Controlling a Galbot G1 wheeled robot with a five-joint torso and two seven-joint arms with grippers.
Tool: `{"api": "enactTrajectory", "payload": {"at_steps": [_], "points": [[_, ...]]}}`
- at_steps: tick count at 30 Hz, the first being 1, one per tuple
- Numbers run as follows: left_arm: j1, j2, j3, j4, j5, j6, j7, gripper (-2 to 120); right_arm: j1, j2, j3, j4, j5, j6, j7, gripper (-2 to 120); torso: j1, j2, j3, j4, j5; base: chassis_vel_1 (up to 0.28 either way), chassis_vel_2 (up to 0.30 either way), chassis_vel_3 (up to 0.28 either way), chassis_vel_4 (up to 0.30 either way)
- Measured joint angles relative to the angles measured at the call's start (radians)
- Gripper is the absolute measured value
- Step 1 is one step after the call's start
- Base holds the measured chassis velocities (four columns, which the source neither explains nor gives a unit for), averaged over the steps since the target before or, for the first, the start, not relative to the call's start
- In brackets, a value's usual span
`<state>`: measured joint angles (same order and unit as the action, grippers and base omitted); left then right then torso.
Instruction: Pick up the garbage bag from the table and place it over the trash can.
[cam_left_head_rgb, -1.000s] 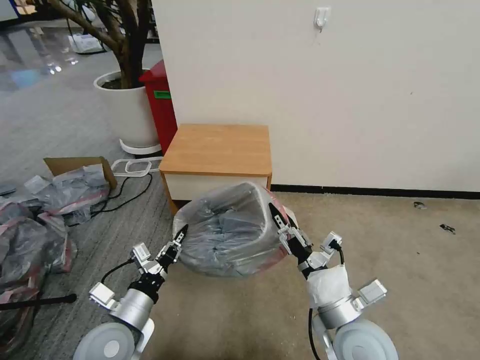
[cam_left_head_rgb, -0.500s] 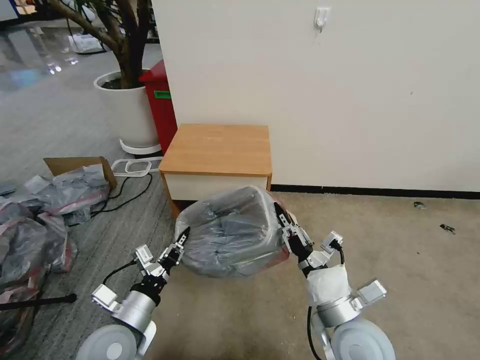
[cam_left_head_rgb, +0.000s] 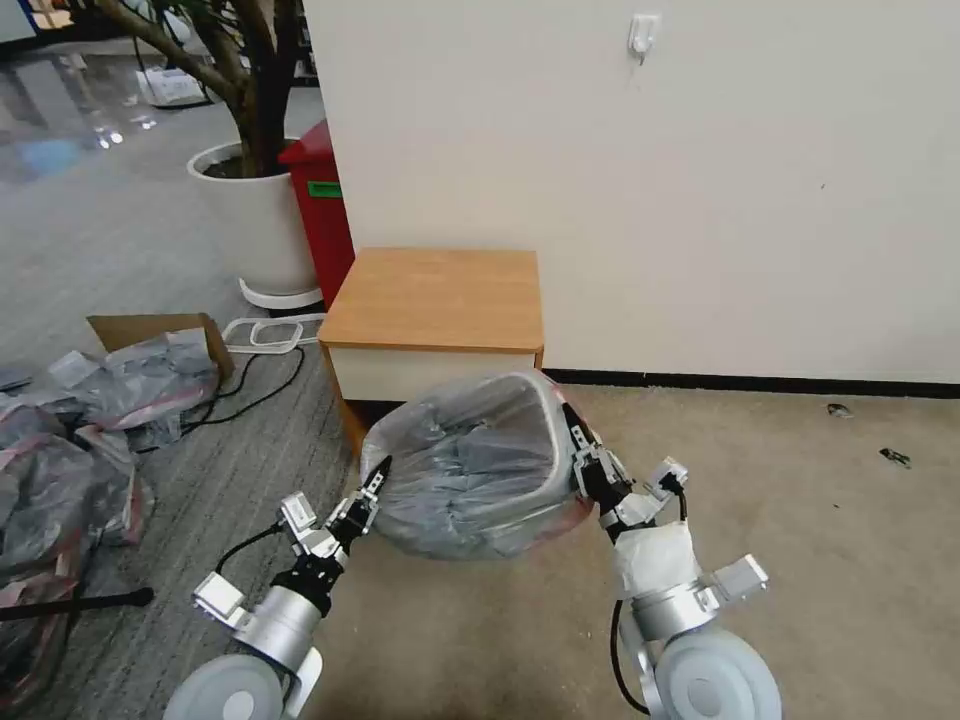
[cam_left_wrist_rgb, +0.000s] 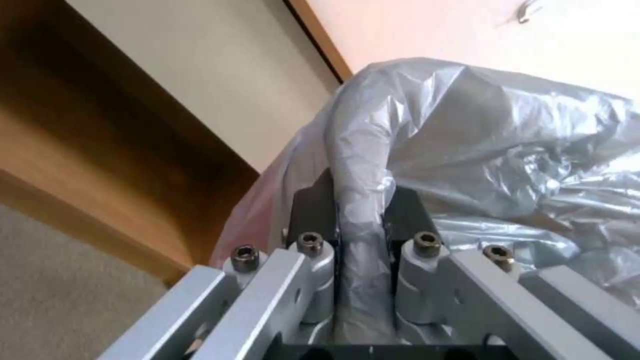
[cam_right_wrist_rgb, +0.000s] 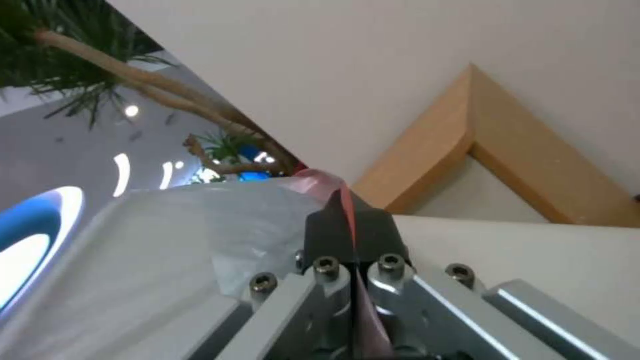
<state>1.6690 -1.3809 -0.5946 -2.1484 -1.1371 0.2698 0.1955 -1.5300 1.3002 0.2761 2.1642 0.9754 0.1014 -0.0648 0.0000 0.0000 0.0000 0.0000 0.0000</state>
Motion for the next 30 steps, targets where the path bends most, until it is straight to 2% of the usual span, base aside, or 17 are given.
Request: {"api": "enactTrajectory", "payload": {"at_steps": [12,20,30], "points": [[0.000,-0.001,0.009,0.001,0.001,0.001,0.009,7,0.009,0.008,0.001,0.001,-0.096,-0.062,0.155,0,0.000,0.000,0.000,0.0000,0.0000,0.000,0.000,0.000,0.000],[0.002,-0.004,0.018,-0.003,0.004,0.001,0.017,8,0.016,0.014,-0.007,-0.001,-0.249,-0.118,0.303,0,0.000,0.000,0.000,0.0000,0.0000,0.000,0.000,0.000,0.000],[0.003,-0.012,0.028,-0.007,0.013,0.003,0.019,8,0.015,0.015,-0.011,-0.024,-0.393,-0.141,0.351,0,0.000,0.000,0.000,0.0000,0.0000,0.000,0.000,0.000,0.000]]}}
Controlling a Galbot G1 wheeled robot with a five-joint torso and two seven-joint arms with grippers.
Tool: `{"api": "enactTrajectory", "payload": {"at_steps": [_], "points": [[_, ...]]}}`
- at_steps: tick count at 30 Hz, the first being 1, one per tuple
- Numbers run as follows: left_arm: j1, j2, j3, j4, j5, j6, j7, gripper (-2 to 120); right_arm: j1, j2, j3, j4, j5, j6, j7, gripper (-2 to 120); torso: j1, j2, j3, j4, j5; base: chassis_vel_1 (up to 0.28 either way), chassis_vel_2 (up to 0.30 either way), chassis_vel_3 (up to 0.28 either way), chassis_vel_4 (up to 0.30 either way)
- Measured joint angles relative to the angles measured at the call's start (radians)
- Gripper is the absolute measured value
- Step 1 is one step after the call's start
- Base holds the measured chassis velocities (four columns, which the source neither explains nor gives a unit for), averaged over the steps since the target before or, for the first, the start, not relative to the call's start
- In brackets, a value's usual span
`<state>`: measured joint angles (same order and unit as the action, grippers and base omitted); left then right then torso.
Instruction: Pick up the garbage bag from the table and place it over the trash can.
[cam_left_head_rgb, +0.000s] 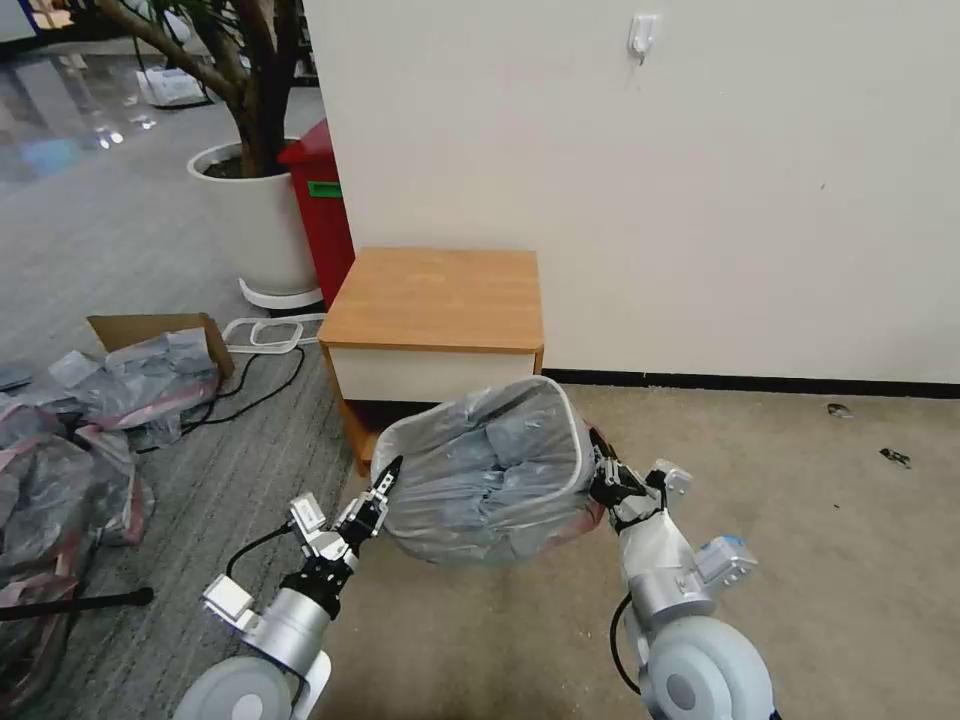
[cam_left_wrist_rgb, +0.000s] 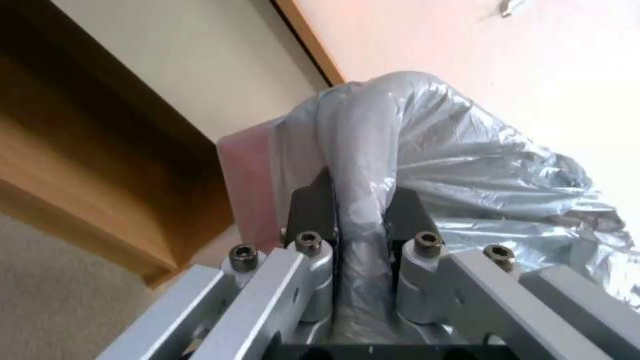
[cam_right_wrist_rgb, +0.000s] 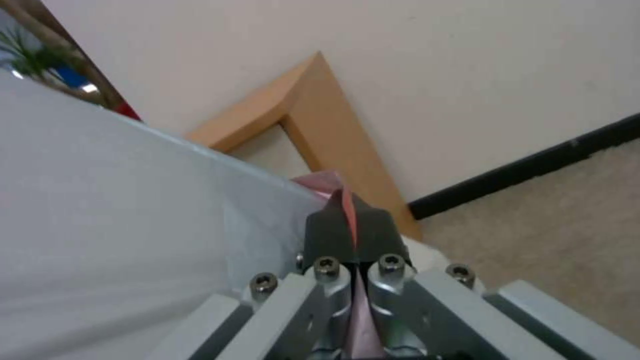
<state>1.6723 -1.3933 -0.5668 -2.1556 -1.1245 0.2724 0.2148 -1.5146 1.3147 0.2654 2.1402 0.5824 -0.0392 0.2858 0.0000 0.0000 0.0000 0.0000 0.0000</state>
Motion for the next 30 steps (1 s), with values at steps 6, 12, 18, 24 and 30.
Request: {"api": "enactTrajectory", "payload": {"at_steps": [6,12,18,24,30], "points": [[0.001,-0.002,0.003,0.000,0.004,0.002,0.002,9,0.008,0.005,0.000,-0.034,-0.126,0.015,0.022,0,0.000,0.000,0.000,0.0000,0.0000,0.000,0.000,0.000,0.000],[0.000,-0.004,0.003,0.000,0.009,0.000,0.002,9,0.010,0.006,0.003,-0.048,-0.193,0.037,0.023,2,0.000,0.000,0.000,0.0001,0.0000,0.000,0.000,0.000,0.000],[-0.009,-0.004,-0.001,0.020,0.052,-0.027,-0.049,9,-0.011,0.007,0.016,-0.052,-0.264,0.088,-0.012,25,0.000,0.000,0.000,0.0000,-0.0001,0.000,0.000,0.000,0.000],[-0.016,0.005,-0.018,0.024,0.076,-0.040,-0.122,7,-0.028,0.010,0.024,-0.009,-0.251,0.097,-0.020,50,0.000,0.000,0.000,0.0001,0.0000,0.000,0.000,0.000,0.000],[-0.016,0.009,-0.014,0.008,0.152,-0.045,-0.187,7,-0.032,0.011,0.037,0.032,-0.231,0.112,-0.024,68,0.000,0.000,0.000,0.0000,0.0000,0.000,0.000,0.000,0.000]]}}
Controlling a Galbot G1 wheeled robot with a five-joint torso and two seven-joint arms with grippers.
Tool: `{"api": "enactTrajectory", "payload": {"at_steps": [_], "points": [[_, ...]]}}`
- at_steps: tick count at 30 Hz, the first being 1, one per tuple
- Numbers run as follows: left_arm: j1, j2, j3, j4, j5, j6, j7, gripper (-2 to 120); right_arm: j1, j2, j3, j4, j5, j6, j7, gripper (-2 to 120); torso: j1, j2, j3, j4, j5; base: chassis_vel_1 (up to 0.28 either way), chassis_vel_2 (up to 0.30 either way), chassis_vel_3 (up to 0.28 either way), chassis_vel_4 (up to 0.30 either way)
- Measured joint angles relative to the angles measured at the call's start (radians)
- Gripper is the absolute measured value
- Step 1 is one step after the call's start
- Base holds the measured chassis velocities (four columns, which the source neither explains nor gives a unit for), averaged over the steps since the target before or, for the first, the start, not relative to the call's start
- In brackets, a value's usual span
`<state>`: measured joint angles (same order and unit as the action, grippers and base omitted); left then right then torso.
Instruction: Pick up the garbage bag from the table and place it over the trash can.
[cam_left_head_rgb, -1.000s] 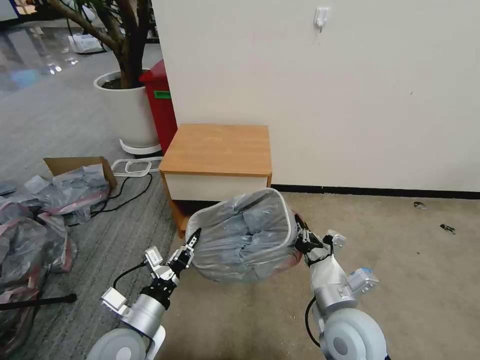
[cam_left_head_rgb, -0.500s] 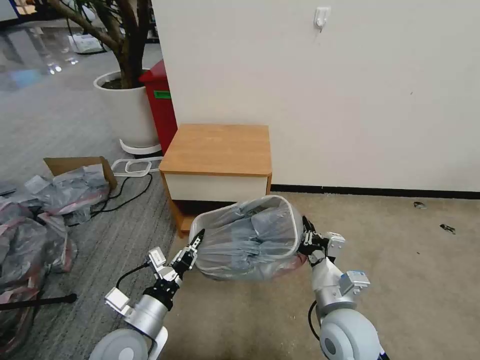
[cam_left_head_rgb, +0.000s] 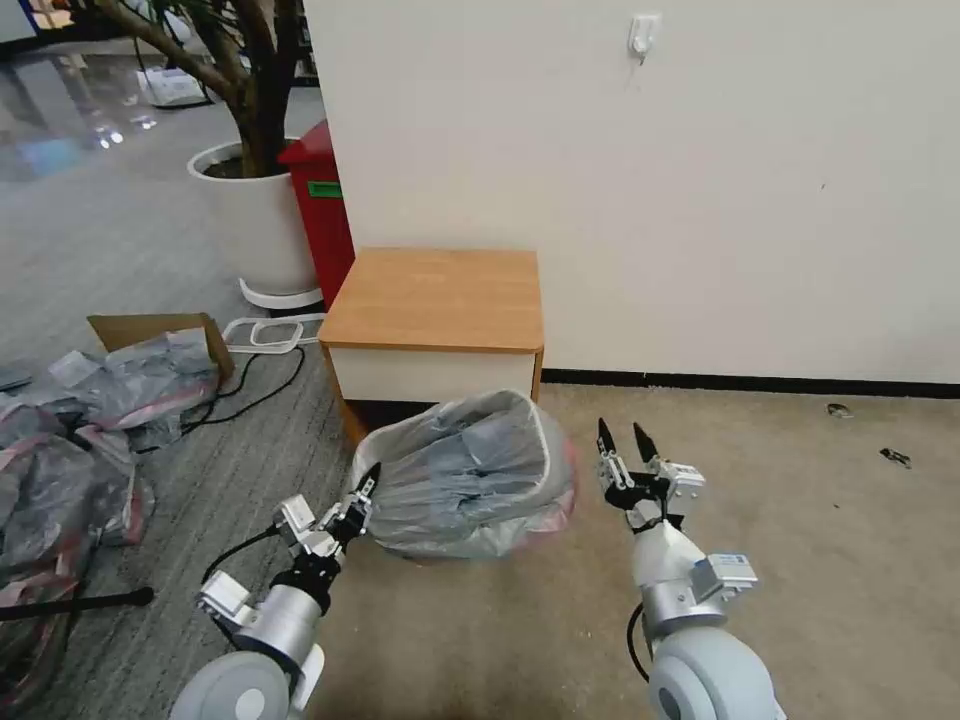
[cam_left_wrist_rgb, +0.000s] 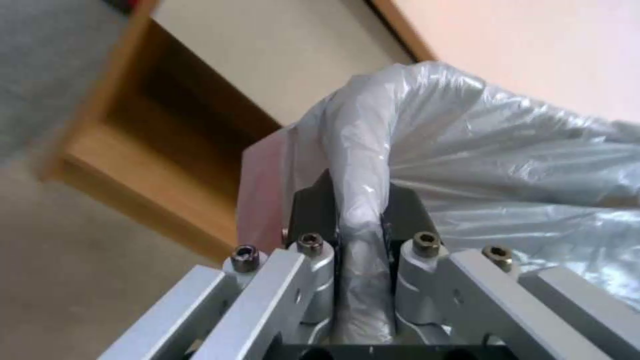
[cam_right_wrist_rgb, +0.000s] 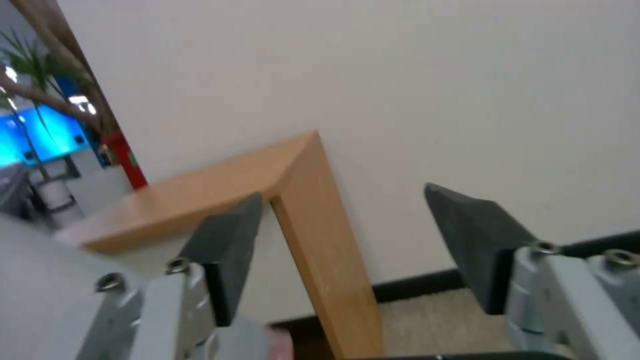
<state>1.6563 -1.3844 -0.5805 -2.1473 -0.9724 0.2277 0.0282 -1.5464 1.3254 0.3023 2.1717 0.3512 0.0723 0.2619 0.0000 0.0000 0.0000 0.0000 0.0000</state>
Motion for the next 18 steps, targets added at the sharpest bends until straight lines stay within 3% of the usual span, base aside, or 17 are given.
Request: {"api": "enactTrajectory", "payload": {"at_steps": [4,6,8,9,13,15,18], "points": [[0.005,0.019,0.037,-0.007,0.243,-0.018,-0.062,7,0.001,-0.039,-0.010,0.083,0.021,0.010,-0.057,86,0.000,0.000,0.000,0.0000,-0.0001,0.000,0.000,0.000,0.000],[0.008,0.032,0.048,-0.007,0.304,-0.028,-0.066,7,0.005,-0.066,-0.023,0.099,-0.004,0.008,-0.078,90,0.000,0.000,0.000,0.0000,-0.0001,0.000,0.000,0.000,0.000],[0.015,0.052,0.065,-0.009,0.433,-0.042,-0.074,7,0.012,-0.124,-0.042,0.114,-0.107,0.002,-0.130,82,0.000,0.000,0.000,0.0000,0.0001,0.000,0.000,0.000,0.000],[0.015,0.052,0.065,-0.009,0.433,-0.042,-0.074,7,0.012,-0.124,-0.042,0.114,-0.107,0.002,-0.130,82,0.000,0.000,0.000,0.0000,0.0001,0.000,0.000,0.000,0.000],[0.027,0.055,0.101,-0.041,0.623,-0.045,-0.113,7,0.061,-0.240,-0.065,0.119,-0.337,-0.026,-0.250,65,0.000,0.000,0.000,0.0000,0.0003,0.000,0.000,0.000,0.000],[0.030,0.051,0.114,-0.049,0.653,-0.043,-0.119,7,0.080,-0.265,-0.072,0.119,-0.382,-0.041,-0.277,61,0.000,0.000,0.000,0.0001,0.0003,0.000,0.000,0.000,0.000],[0.040,0.034,0.156,-0.069,0.791,-0.043,-0.125,7,0.136,-0.331,-0.097,0.134,-0.521,-0.133,-0.442,45,0.000,0.000,0.000,0.0000,0.0001,0.000,0.000,0.000,0.000]]}}
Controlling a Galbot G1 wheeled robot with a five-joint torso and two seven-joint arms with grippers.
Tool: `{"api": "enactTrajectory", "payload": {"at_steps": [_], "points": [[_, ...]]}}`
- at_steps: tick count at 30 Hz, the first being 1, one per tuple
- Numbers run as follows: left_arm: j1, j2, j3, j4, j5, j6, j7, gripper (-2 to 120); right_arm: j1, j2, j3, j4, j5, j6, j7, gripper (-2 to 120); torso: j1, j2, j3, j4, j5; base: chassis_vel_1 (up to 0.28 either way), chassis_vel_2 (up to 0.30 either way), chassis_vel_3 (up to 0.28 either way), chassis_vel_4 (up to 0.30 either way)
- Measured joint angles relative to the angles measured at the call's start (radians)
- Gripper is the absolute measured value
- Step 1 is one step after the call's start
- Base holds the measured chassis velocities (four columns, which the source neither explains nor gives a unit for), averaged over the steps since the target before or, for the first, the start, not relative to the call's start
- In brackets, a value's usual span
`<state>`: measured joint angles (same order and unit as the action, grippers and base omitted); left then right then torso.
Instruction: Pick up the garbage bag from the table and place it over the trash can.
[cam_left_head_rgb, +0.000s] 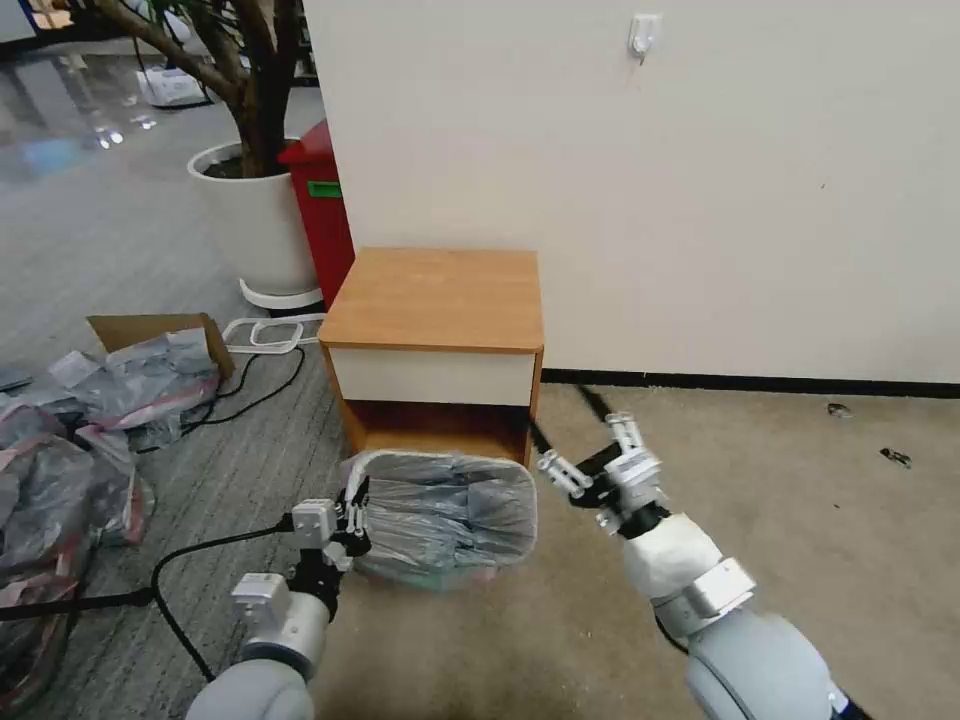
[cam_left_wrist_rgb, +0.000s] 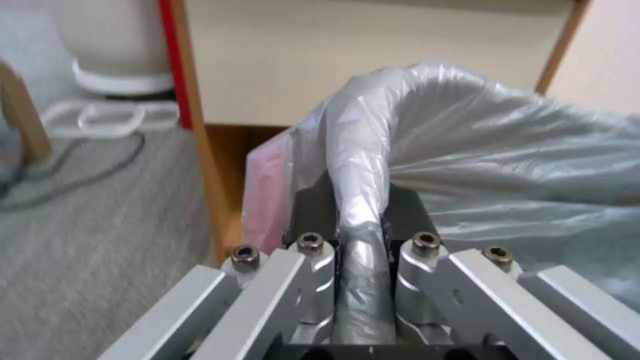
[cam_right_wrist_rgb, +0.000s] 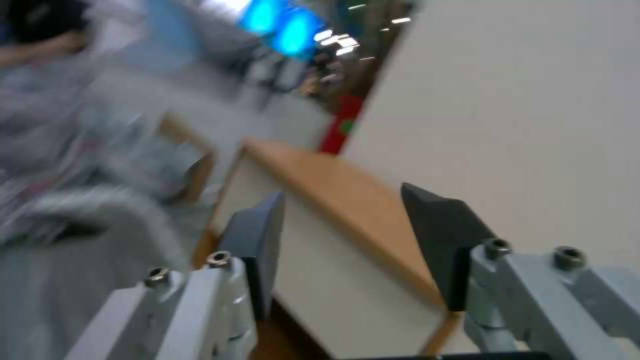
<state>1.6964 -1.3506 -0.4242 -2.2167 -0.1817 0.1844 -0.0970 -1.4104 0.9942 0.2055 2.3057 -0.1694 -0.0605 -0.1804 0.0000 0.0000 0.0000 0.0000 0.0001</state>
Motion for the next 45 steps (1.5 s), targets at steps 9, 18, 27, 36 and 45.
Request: {"api": "enactTrajectory", "payload": {"at_steps": [9,18,27,36,45], "points": [[0.009,-0.016,0.043,-0.015,0.136,-0.001,-0.008,7,0.095,-0.008,-0.085,-0.022,-0.182,-0.089,-0.194,19,0.000,0.000,0.000,0.0000,0.0001,0.000,0.000,0.000,0.000],[0.023,-0.017,0.064,-0.003,0.255,-0.018,-0.026,7,0.192,0.015,-0.192,-0.160,-0.316,-0.089,-0.285,0,0.000,0.000,0.000,0.0000,-0.0002,0.000,0.000,0.000,0.000],[0.023,-0.022,0.087,0.001,0.275,-0.022,-0.038,7,0.240,0.040,-0.243,-0.252,-0.383,-0.084,-0.358,0,0.000,0.000,0.000,-0.0001,-0.0002,0.000,0.000,0.000,0.000],[0.031,-0.032,0.136,0.001,0.315,-0.021,-0.044,7,0.329,0.105,-0.316,-0.420,-0.462,-0.086,-0.397,0,0.000,0.000,0.000,0.0000,-0.0002,0.000,0.000,0.000,0.000],[0.041,-0.044,0.177,0.002,0.329,-0.023,-0.046,7,0.355,0.148,-0.327,-0.505,-0.485,-0.087,-0.395,0,0.000,0.000,0.000,0.0000,-0.0001,0.000,0.000,0.000,0.000]]}}
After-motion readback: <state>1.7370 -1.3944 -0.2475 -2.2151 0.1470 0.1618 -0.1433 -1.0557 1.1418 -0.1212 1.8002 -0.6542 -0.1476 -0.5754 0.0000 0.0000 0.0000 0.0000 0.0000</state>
